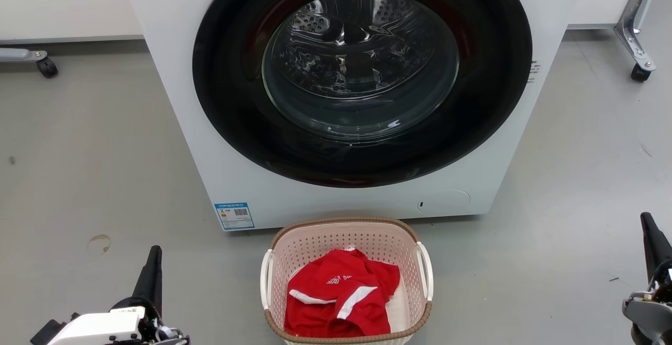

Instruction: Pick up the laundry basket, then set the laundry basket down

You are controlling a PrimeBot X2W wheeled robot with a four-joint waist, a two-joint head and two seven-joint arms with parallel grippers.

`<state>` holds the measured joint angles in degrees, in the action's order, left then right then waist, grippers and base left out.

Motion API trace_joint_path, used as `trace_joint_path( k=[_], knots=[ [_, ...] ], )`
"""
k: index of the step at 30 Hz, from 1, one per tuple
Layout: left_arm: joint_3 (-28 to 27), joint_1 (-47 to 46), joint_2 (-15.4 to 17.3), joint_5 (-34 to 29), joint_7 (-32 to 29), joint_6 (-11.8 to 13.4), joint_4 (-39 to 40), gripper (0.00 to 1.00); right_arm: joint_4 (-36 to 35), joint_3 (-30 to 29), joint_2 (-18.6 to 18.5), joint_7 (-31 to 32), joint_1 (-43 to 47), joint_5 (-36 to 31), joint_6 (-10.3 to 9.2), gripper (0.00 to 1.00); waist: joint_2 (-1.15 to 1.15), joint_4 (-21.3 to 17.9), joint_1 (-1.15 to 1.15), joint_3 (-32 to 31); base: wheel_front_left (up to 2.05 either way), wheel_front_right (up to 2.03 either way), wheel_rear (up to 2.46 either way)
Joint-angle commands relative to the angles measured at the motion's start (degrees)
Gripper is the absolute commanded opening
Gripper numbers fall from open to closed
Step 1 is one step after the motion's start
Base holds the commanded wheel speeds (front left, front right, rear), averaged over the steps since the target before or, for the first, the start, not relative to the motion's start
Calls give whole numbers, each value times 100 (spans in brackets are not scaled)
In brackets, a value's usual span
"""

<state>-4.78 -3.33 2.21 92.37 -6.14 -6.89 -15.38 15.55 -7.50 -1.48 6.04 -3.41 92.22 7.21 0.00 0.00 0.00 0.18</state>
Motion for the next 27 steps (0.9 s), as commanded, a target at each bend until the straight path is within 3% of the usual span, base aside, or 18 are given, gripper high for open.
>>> trace_joint_path(
  k=[1,6,7,11,18,27],
  knots=[
    [-172,-286,66,-18,-34,-59,135,0,-153,100,-140,43,-277,-3,28,0,0,0,0,0,0,0,0],
    [-172,-286,66,-18,-34,-59,135,0,-153,100,-140,43,-277,-3,28,0,0,0,0,0,0,0,0],
    [0,0,0,0,0,0,0,100,0,0,0,0,0,0,0,100,0,0,0,0,0,0,0],
    [14,168,-72,-1,9,9,-204,100,180,36,177,-5,172,-2,-6,100,0,0,0,0,0,0,0],
    [97,188,-65,-19,111,5,-99,100,78,142,160,-90,169,-41,-5,100,0,1,13,-10,0,0,0],
    [206,235,-55,-37,263,0,67,100,-81,318,116,-235,171,-88,-2,100,0,2,1,2,0,0,0]
  ],
)
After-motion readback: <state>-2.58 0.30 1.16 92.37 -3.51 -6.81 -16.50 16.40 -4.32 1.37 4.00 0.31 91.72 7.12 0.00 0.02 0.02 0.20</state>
